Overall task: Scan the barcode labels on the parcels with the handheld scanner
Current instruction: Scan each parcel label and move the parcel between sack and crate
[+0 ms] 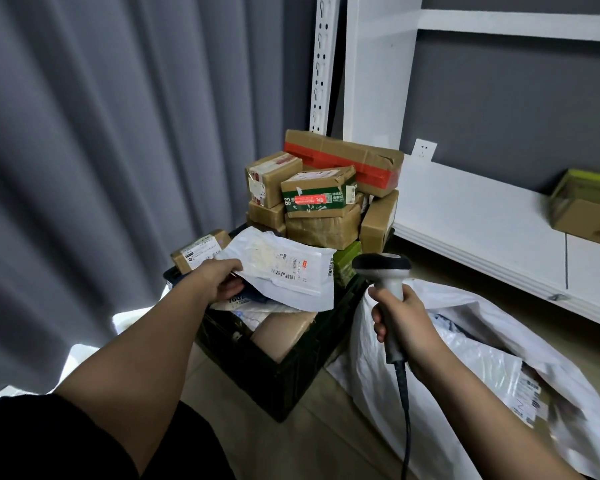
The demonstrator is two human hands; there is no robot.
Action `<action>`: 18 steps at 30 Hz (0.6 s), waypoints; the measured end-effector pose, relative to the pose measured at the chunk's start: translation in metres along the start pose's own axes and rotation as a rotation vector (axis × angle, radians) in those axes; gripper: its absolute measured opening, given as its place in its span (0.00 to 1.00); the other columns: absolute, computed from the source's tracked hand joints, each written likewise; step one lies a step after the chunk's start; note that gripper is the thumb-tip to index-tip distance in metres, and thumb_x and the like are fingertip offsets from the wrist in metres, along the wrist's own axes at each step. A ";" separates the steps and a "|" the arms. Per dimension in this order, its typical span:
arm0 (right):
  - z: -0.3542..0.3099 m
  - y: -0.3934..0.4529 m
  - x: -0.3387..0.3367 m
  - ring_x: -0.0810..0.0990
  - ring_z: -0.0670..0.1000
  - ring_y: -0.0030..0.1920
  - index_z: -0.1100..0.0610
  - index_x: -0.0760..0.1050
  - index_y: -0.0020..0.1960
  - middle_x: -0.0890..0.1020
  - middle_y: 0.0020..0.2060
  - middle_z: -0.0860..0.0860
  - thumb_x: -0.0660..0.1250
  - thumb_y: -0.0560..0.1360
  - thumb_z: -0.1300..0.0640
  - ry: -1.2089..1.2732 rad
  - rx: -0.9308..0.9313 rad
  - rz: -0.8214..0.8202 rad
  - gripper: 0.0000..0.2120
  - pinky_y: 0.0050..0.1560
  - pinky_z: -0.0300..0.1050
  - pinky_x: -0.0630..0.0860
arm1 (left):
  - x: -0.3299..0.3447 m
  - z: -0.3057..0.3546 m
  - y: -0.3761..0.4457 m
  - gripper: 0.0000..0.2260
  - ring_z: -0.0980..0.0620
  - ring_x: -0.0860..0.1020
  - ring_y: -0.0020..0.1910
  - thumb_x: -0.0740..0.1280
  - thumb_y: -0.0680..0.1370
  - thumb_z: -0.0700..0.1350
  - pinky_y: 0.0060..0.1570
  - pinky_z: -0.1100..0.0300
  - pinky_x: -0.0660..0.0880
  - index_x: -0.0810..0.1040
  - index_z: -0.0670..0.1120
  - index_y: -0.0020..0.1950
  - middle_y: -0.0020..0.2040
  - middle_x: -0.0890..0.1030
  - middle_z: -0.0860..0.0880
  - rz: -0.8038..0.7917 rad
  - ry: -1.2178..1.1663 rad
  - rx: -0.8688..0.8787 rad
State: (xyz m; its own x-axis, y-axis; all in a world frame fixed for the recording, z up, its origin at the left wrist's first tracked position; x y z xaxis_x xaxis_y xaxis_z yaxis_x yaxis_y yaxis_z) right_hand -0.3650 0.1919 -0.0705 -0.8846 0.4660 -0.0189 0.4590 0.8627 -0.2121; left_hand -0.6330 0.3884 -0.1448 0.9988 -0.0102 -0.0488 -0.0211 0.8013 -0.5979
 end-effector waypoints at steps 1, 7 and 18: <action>-0.001 -0.002 0.000 0.67 0.49 0.22 0.61 0.67 0.56 0.71 0.26 0.53 0.64 0.79 0.59 0.003 0.000 0.001 0.09 0.25 0.42 0.65 | 0.001 0.002 -0.005 0.04 0.49 0.79 0.26 0.65 0.77 0.34 0.20 0.61 0.76 0.70 0.40 0.46 0.37 0.76 0.41 -0.023 0.082 0.013; -0.011 -0.014 -0.008 0.66 0.49 0.21 0.61 0.67 0.53 0.71 0.27 0.55 0.64 0.79 0.60 0.021 -0.004 0.004 0.07 0.21 0.39 0.65 | -0.007 0.039 -0.035 0.11 0.42 0.83 0.32 0.57 0.77 0.30 0.26 0.54 0.80 0.72 0.39 0.57 0.43 0.81 0.36 -0.015 0.342 0.313; -0.047 -0.044 -0.031 0.65 0.48 0.21 0.58 0.67 0.46 0.71 0.24 0.51 0.63 0.79 0.63 0.150 -0.188 0.008 0.06 0.26 0.43 0.65 | 0.010 0.076 -0.118 0.12 0.53 0.84 0.32 0.60 0.80 0.34 0.34 0.66 0.80 0.71 0.42 0.63 0.53 0.80 0.41 -0.086 -0.018 0.641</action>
State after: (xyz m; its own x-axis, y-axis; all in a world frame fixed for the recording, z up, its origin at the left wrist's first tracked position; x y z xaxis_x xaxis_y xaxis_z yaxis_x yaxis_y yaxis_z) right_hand -0.3541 0.1489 -0.0146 -0.8652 0.4847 0.1286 0.4856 0.8738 -0.0267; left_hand -0.6173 0.3393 -0.0144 0.9964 -0.0844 -0.0053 0.0844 0.9964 -0.0027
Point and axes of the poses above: each hand's wrist, its own y-axis towards the middle knuckle, its own x-axis out of the palm, z = x × y, the point moved 9 cm from there along y, towards the middle knuckle
